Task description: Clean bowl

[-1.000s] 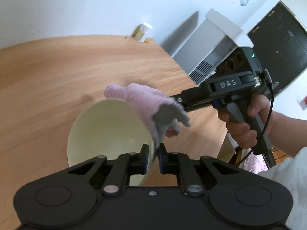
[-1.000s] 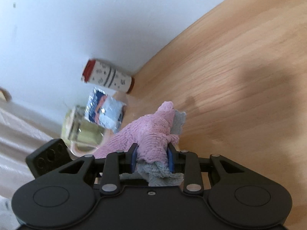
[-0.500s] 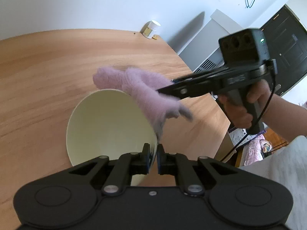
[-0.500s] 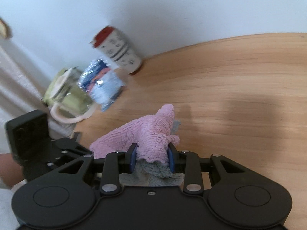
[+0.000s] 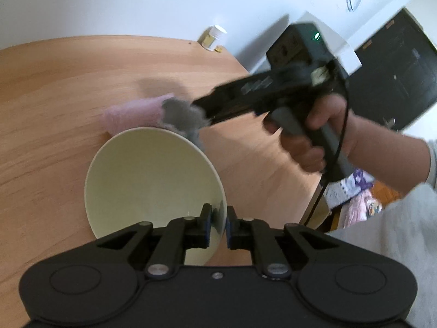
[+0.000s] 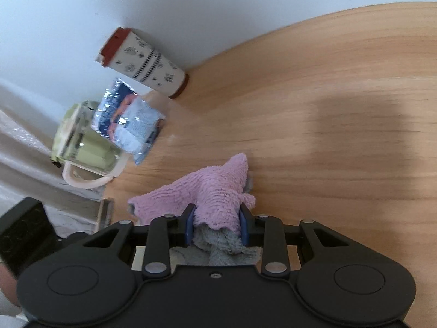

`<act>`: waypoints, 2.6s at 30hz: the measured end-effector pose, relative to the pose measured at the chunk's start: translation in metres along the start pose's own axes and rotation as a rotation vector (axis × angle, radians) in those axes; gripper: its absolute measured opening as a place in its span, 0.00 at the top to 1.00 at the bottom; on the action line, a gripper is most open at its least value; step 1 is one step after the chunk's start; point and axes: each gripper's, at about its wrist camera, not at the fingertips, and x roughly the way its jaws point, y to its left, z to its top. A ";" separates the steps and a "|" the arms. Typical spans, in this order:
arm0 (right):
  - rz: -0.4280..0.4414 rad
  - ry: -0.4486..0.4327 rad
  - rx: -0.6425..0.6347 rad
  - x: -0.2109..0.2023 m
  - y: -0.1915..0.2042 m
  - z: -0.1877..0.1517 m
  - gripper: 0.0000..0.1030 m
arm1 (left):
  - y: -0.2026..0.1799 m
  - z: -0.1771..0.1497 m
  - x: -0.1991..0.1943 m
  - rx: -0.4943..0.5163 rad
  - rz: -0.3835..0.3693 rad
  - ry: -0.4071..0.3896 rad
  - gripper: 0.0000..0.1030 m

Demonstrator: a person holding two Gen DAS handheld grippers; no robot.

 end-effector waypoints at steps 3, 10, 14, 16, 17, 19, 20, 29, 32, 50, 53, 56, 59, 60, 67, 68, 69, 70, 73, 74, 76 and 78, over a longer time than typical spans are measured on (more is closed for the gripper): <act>0.113 0.016 -0.022 -0.014 0.010 -0.005 0.65 | 0.003 -0.002 -0.001 -0.013 -0.007 0.002 0.89; 0.011 0.052 0.002 0.014 0.006 0.002 0.65 | 0.005 -0.003 -0.004 -0.027 -0.004 -0.009 0.88; -0.044 0.071 0.016 0.028 0.003 0.005 0.65 | 0.004 -0.005 -0.003 -0.037 -0.005 0.000 0.88; -0.029 0.067 0.029 0.022 0.000 0.001 0.65 | 0.005 -0.005 -0.004 -0.059 -0.011 0.005 0.87; -0.018 0.064 0.037 0.019 -0.001 -0.001 0.65 | 0.007 -0.004 -0.004 -0.082 -0.016 0.003 0.87; 0.012 0.061 0.049 0.013 -0.003 -0.003 0.65 | 0.012 -0.001 -0.008 -0.126 -0.028 -0.026 0.73; 0.033 0.059 0.057 0.009 -0.004 -0.005 0.65 | 0.013 0.000 -0.010 -0.142 -0.034 -0.039 0.69; 0.095 0.119 -0.011 -0.007 0.005 -0.025 0.65 | 0.030 0.007 -0.026 -0.265 -0.060 -0.123 0.62; 0.080 0.130 -0.008 -0.010 0.003 -0.030 0.65 | 0.037 -0.001 -0.029 -0.348 -0.090 -0.189 0.62; 0.110 0.156 -0.017 -0.014 0.001 -0.038 0.65 | 0.055 0.000 -0.026 -0.623 -0.015 -0.317 0.58; 0.121 0.155 -0.030 -0.014 0.004 -0.041 0.65 | 0.057 -0.002 -0.022 -0.673 0.023 -0.323 0.62; 0.130 0.157 -0.045 -0.013 0.005 -0.045 0.65 | 0.062 -0.006 -0.020 -0.727 0.031 -0.340 0.73; 0.142 0.164 -0.055 -0.011 0.008 -0.052 0.65 | 0.060 -0.002 -0.017 -0.717 0.056 -0.330 0.75; 0.143 0.167 -0.057 -0.010 0.008 -0.053 0.65 | 0.059 0.000 -0.016 -0.713 0.066 -0.324 0.77; 0.142 0.169 -0.075 -0.010 0.011 -0.059 0.65 | 0.043 0.021 -0.006 -0.595 0.127 -0.240 0.87; 0.142 0.161 -0.075 -0.012 0.010 -0.058 0.65 | 0.039 0.024 -0.005 -0.573 0.134 -0.225 0.88; 0.143 0.149 -0.070 -0.016 0.009 -0.056 0.65 | 0.034 0.026 -0.004 -0.551 0.141 -0.209 0.90; 0.145 0.138 -0.066 -0.020 0.007 -0.055 0.65 | 0.029 0.029 -0.003 -0.518 0.150 -0.188 0.91; 0.147 0.105 -0.062 -0.033 0.002 -0.049 0.65 | 0.022 0.031 -0.005 -0.470 0.167 -0.177 0.95; 0.148 0.094 -0.059 -0.038 0.000 -0.047 0.65 | 0.022 0.030 -0.005 -0.468 0.163 -0.179 0.95; 0.144 0.060 -0.043 -0.049 -0.008 -0.044 0.65 | 0.022 0.028 -0.005 -0.463 0.150 -0.191 0.95; 0.137 0.019 -0.009 -0.060 -0.019 -0.043 0.65 | 0.021 0.029 -0.005 -0.446 0.153 -0.185 0.95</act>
